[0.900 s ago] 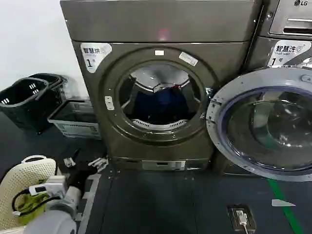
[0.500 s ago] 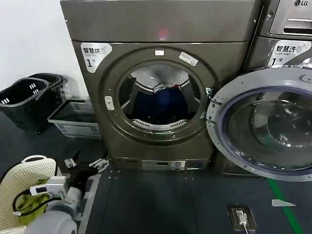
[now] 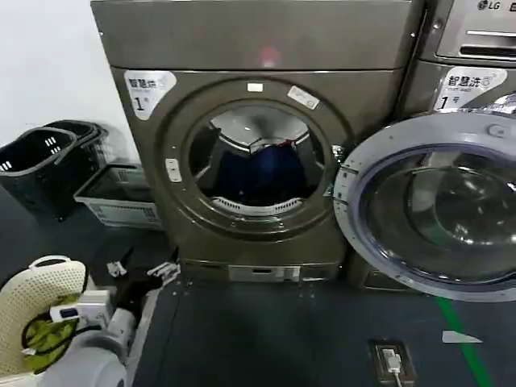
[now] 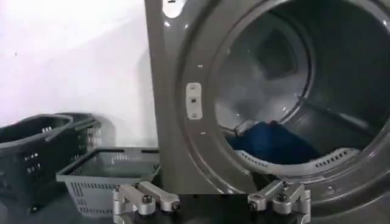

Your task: Grasp the clothes from the dryer.

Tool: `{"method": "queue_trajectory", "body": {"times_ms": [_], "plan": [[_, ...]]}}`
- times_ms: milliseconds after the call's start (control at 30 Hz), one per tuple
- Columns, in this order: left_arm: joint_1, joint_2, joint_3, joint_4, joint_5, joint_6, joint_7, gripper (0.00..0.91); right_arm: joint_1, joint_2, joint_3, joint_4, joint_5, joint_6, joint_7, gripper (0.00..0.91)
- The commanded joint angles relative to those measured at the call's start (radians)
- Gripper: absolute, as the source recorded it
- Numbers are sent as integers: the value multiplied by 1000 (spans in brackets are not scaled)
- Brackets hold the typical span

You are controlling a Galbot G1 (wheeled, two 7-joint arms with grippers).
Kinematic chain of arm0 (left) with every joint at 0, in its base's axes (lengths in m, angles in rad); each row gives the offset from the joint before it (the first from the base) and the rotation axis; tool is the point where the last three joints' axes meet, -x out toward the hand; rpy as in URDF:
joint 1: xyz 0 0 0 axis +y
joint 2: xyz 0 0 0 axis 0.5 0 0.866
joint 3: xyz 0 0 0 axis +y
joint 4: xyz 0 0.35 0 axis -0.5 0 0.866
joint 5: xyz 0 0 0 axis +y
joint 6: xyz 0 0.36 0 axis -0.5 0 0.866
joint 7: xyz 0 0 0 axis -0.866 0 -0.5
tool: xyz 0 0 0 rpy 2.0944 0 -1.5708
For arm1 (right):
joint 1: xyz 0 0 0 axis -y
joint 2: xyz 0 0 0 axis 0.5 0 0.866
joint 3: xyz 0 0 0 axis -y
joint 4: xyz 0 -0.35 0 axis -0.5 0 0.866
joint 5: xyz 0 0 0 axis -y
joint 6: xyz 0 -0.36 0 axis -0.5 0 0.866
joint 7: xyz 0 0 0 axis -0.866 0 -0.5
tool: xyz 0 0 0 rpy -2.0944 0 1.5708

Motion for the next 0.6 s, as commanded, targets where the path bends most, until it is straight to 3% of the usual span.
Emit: {"method": "queue_trajectory", "body": {"times_ms": [33,600], "plan": [[0,-1,7,4,0,49,1,907,1,0,0,1,1,3,6,907],[-15,-3,34,29,10,49,4,907,1,15,7,-13,0,15,11,907]]}}
